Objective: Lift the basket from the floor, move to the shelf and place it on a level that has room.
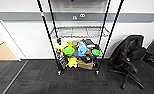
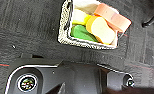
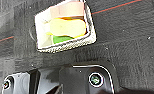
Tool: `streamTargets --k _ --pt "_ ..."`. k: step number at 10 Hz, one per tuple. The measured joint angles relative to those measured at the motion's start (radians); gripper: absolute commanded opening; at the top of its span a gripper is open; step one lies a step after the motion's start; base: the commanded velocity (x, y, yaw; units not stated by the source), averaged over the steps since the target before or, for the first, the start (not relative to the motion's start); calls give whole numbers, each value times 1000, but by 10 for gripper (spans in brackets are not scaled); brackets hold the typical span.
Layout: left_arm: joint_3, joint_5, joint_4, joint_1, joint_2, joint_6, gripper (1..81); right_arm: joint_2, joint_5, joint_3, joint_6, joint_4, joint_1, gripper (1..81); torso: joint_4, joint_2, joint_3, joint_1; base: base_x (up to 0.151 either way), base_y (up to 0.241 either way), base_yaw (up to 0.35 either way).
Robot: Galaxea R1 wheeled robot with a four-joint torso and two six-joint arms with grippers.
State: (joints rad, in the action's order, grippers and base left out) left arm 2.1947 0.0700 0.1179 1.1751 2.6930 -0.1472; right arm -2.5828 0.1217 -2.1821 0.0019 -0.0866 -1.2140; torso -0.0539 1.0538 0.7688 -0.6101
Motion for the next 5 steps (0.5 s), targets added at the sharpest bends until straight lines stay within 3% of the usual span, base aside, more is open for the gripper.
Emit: streamTargets --k 5 --pt "13 -17 6 -37 28 0 811 2 -6 -1 13 0 -14 811 0 171 0 -108 0 0 0"
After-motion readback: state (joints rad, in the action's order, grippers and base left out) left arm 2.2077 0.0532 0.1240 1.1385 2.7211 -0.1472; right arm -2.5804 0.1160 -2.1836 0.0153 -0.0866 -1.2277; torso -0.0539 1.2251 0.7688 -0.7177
